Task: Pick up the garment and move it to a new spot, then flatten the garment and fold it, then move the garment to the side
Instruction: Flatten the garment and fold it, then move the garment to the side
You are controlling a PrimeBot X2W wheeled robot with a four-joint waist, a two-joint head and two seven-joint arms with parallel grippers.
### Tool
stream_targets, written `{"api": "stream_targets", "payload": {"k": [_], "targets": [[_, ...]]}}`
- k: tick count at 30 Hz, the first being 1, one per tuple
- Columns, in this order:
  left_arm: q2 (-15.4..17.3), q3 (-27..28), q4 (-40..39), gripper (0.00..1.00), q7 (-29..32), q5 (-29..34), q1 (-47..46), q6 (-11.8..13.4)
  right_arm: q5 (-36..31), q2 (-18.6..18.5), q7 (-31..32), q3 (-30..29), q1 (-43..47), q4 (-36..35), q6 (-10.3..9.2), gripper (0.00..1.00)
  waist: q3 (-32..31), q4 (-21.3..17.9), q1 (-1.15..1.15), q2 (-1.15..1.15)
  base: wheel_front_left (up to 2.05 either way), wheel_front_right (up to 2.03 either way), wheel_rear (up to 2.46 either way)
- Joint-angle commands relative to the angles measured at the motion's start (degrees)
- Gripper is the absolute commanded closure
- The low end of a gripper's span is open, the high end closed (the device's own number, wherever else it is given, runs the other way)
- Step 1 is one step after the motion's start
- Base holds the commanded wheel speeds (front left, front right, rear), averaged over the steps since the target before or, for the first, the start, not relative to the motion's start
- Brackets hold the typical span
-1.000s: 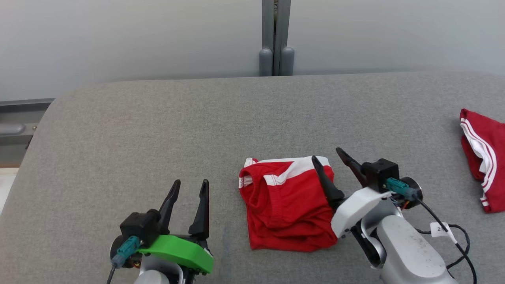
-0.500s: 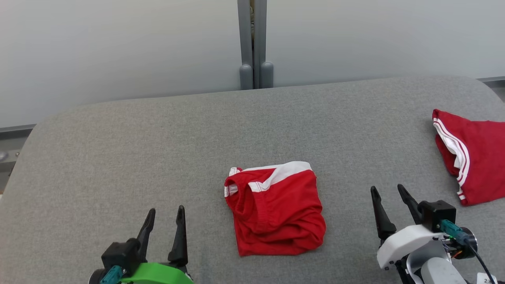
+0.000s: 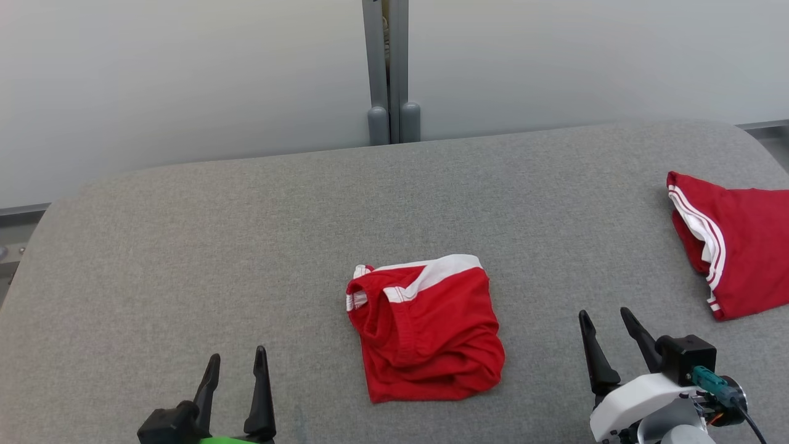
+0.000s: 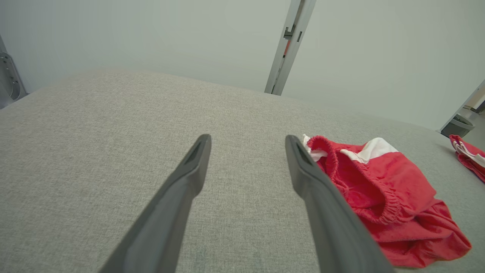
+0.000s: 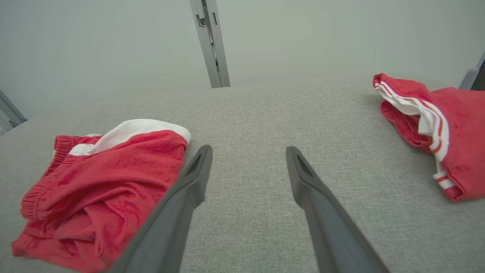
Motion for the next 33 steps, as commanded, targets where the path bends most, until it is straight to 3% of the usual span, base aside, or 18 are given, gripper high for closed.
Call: {"api": "stream_targets", "payload": {"k": [1, 22, 33], "targets": [[-0.06, 0.12, -0.19, 0.00, -0.15, 0.25, 0.87, -0.21, 0.38, -0.23, -0.23, 0.08, 0.69, -0.18, -0.08, 0.00, 0.03, 0.02, 0.00, 0.00, 0.00, 0.00, 0.00], [-0.51, 0.79, 0.99, 0.00, -0.15, 0.93, -0.48, -0.90, -2.32, -0.22, -0.20, 1.56, -2.76, -0.97, -0.08, 0.00, 0.34, 1.32, 0.00, 0.00, 0.00, 0.00, 0.00], [-0.65, 0.75, 1.30, 0.00, -0.15, 0.31, -1.71, -0.96, -3.26, -0.23, 12.31, 4.80, -12.69, 7.91, -0.08, 0.00, 2.22, 5.77, 0.00, 0.00, 0.00, 0.00, 0.00]]}}
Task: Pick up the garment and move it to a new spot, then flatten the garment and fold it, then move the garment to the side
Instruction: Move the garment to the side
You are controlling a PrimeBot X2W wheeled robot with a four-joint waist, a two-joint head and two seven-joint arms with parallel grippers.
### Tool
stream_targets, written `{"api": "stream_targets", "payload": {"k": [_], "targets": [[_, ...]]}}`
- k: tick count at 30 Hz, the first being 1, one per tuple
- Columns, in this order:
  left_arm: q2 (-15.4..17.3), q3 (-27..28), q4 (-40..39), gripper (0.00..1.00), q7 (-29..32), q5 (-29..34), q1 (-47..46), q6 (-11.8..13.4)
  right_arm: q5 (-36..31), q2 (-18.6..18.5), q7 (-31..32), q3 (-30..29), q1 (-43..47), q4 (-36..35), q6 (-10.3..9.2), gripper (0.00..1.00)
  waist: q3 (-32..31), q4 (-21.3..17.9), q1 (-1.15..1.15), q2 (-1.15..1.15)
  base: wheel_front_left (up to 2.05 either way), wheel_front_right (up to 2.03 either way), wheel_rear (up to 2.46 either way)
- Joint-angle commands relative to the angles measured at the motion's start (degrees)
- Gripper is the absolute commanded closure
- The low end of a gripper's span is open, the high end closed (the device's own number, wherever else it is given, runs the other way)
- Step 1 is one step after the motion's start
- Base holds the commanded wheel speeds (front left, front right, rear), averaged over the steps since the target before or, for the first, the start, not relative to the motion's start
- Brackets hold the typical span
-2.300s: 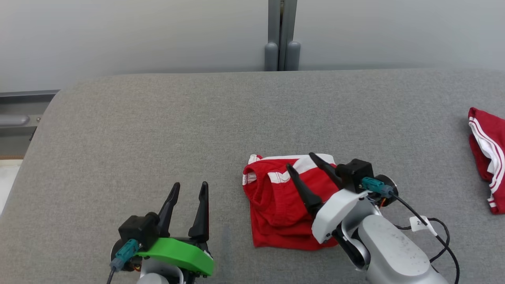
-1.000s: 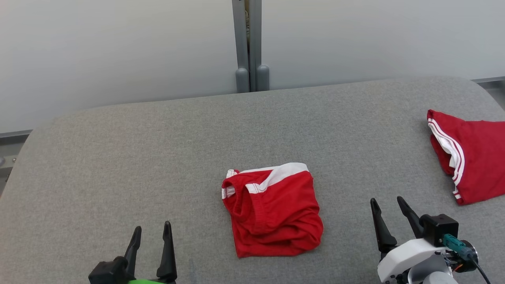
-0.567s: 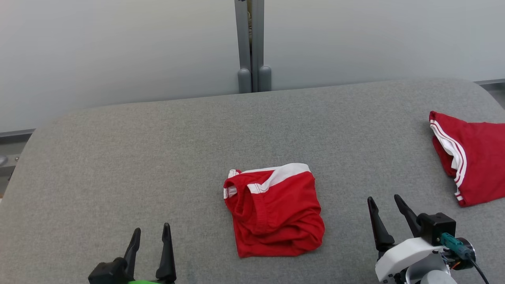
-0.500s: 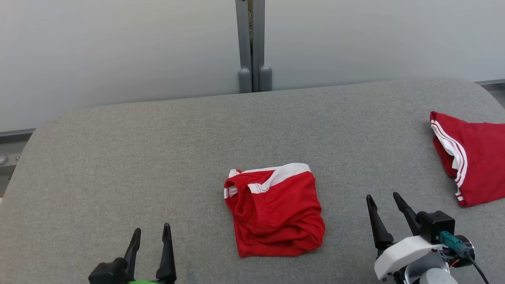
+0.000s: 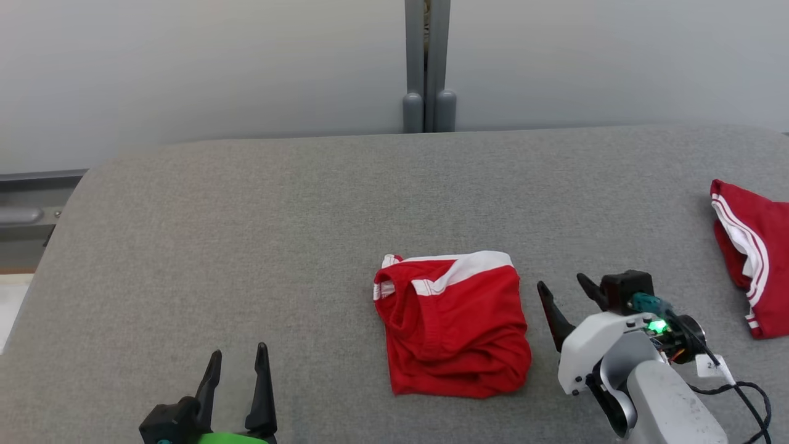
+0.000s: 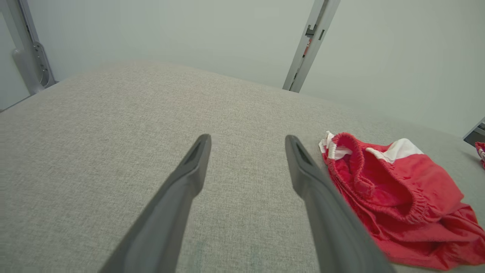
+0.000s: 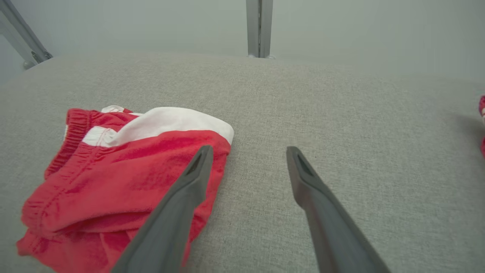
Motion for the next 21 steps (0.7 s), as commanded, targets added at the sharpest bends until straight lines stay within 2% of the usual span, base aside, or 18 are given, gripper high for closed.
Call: {"api": "stream_targets", "payload": {"k": [1, 10, 17, 18, 19, 21], "targets": [[0.00, 0.14, 0.13, 0.00, -0.15, -0.25, -0.95, -0.20, 0.81, -0.23, 1.15, 0.63, -1.45, 1.60, -0.08, 0.00, 1.13, 1.87, 0.00, 0.00, 0.00, 0.00, 0.00], [-0.06, -0.63, -0.14, 0.00, -0.15, -1.60, -2.63, 0.14, 4.85, -0.25, 7.69, 3.51, -6.98, 12.25, -0.08, 0.00, 4.15, 6.50, 0.00, 0.00, 0.00, 0.00, 0.00], [-0.06, -1.15, -0.37, 0.00, -0.15, -2.55, -3.18, 0.70, 6.66, -0.19, 10.94, 7.08, -9.65, 17.57, -0.07, 0.00, 5.00, 7.60, 0.00, 0.00, 0.00, 0.00, 0.00], [-0.06, -1.18, -0.45, 0.00, -0.15, -2.67, -3.32, 0.76, 7.25, -0.18, 10.93, 7.52, -9.88, 17.89, -0.07, 0.11, 5.11, 7.57, 0.00, 0.00, 0.00, 0.00, 0.00], [-0.06, -1.28, -0.54, 0.00, -0.15, -2.69, -3.55, 0.81, 7.67, -0.15, 10.80, 7.85, -10.08, 18.16, -0.07, 0.56, 5.21, 7.52, 0.00, 0.00, 0.00, 0.00, 0.00], [-0.06, -1.59, -0.87, 0.00, -0.15, -2.55, -4.13, 0.88, 8.51, -0.11, 10.35, 8.76, -10.75, 18.42, -0.05, 0.93, 5.58, 7.21, 0.00, 0.00, 0.00, 0.00, 0.00]]}}
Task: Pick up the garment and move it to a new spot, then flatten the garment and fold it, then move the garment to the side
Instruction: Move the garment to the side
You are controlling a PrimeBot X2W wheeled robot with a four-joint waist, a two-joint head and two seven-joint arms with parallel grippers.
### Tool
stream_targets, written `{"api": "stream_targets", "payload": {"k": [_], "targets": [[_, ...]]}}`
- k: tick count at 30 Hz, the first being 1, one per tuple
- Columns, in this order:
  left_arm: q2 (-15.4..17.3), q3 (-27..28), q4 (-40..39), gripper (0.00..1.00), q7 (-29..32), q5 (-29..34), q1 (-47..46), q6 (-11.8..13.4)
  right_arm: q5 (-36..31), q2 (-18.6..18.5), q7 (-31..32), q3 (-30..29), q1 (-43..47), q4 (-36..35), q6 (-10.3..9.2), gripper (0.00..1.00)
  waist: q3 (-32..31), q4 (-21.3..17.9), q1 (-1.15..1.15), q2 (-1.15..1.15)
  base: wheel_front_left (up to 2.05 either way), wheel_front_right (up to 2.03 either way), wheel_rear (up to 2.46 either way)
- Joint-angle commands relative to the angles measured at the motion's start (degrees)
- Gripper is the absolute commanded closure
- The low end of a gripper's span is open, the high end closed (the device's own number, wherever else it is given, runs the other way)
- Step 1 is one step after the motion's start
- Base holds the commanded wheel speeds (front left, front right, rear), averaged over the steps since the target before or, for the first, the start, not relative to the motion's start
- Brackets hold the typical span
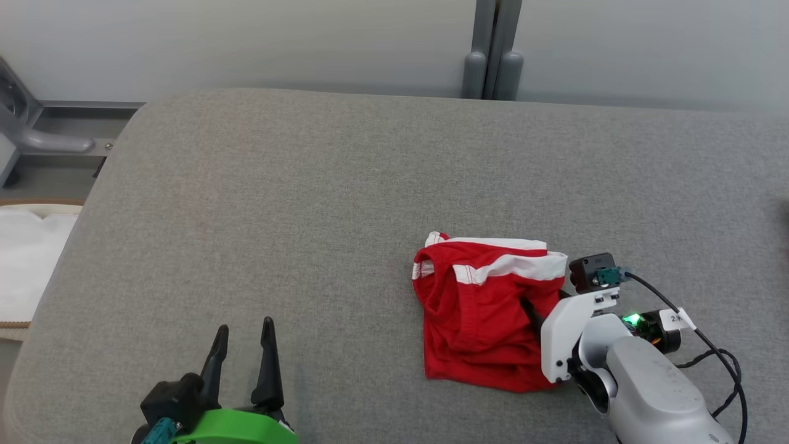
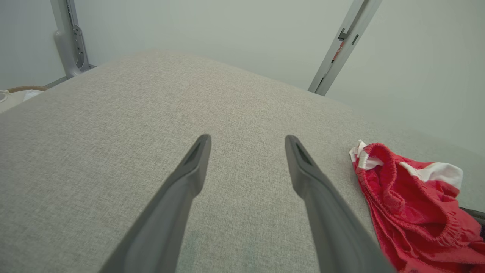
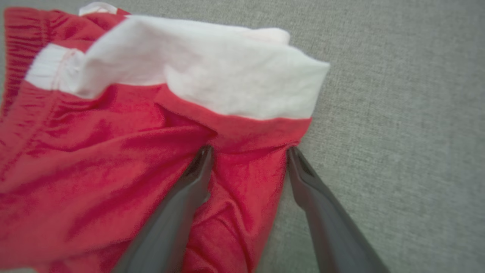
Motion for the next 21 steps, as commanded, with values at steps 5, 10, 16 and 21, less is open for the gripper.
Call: {"api": "stream_targets", "payload": {"k": [5, 10, 16, 21], "targets": [[0.01, -1.61, -1.25, 0.00, -0.14, 0.70, -2.77, 0.38, 1.23, -0.13, -3.04, 0.96, -2.52, 0.41, -0.02, 1.00, 2.04, -3.00, 0.00, 0.00, 0.00, 0.00, 0.00], [0.04, -3.18, -2.11, 0.00, -0.14, 1.37, -5.05, 0.26, 0.35, -0.15, -4.89, 1.40, -5.18, 0.34, -0.05, 1.00, 3.73, -9.18, 0.00, 0.00, 0.00, 0.00, 0.00], [0.05, -3.61, -2.43, 0.00, -0.14, 2.83, -7.42, -0.13, -1.97, -0.12, -6.42, -1.50, -8.35, 0.19, -0.05, 1.00, 6.58, -20.22, 0.00, 0.00, 0.00, 0.00, 0.00], [0.12, -3.67, -1.98, 0.00, -0.14, 5.23, -9.52, -1.04, -4.54, -0.33, -7.37, -5.43, -9.89, -0.06, -0.05, 1.00, 9.65, -27.89, 0.00, 0.00, 0.00, 0.00, 0.00]]}}
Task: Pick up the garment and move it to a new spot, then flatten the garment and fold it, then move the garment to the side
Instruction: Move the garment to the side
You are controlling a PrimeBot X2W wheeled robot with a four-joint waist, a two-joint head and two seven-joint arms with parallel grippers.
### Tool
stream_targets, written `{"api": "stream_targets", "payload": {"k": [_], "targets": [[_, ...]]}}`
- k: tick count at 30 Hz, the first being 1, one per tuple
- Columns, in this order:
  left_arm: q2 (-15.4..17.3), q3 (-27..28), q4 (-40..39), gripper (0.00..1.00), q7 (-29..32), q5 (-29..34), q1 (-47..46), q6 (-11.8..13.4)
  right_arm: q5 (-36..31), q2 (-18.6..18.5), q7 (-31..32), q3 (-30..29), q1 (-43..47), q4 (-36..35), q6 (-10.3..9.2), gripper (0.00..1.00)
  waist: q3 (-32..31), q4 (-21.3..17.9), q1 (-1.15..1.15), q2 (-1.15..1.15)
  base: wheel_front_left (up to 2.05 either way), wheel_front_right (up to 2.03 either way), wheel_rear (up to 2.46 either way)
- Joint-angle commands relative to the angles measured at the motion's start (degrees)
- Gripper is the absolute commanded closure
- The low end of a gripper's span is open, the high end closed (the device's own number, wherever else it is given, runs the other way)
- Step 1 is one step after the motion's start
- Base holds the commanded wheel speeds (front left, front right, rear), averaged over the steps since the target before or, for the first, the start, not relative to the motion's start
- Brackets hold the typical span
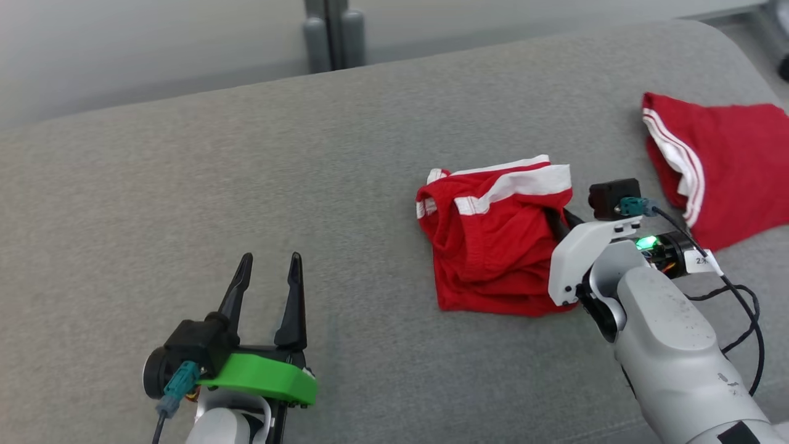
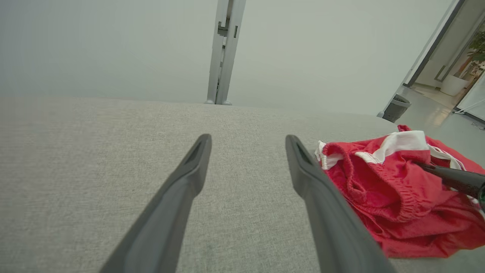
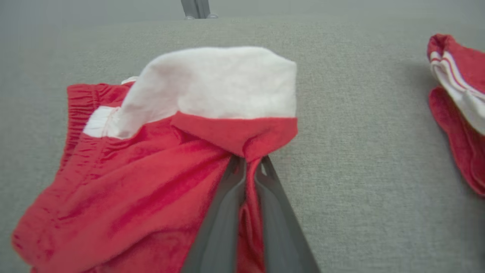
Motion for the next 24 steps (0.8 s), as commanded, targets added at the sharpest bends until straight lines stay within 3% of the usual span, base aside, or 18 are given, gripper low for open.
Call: {"api": "stream_targets", "payload": {"k": [1, 7, 12, 18, 24], "targets": [[0.35, 0.20, 0.34, 0.00, -0.14, 1.01, -1.39, -0.33, -0.57, -0.20, -0.53, -0.84, -0.81, -0.40, -0.10, 1.00, 5.58, -11.47, 0.00, 0.00, 0.00, 0.00, 0.00], [1.12, -0.33, 1.58, 0.00, -0.14, 2.80, -3.40, -1.05, -1.23, 0.05, -1.92, -3.74, -0.95, -1.08, -0.10, 1.00, 8.40, -17.39, 0.00, 0.00, 0.00, 0.00, 0.00], [1.77, -0.82, 2.49, 0.00, -0.14, 3.50, -3.90, -1.42, -0.55, 0.19, -2.59, -3.59, -0.98, -1.35, -0.10, 1.00, 9.16, -20.14, 0.00, 0.00, 0.00, 0.00, 0.00], [2.08, -1.52, 3.30, 0.00, -0.14, 3.99, -4.44, -1.58, -0.40, 0.22, -2.49, -4.01, -2.28, -1.33, -0.10, 1.00, 9.05, -20.26, 0.00, 0.00, 0.00, 0.00, 0.00], [2.15, -2.14, 3.70, 0.00, -0.12, 4.15, -4.49, -1.20, -2.02, -1.50, -2.12, -4.31, -5.86, -2.23, -0.10, 1.00, 8.72, -17.77, 0.00, 0.00, 0.00, 0.00, 0.00]]}}
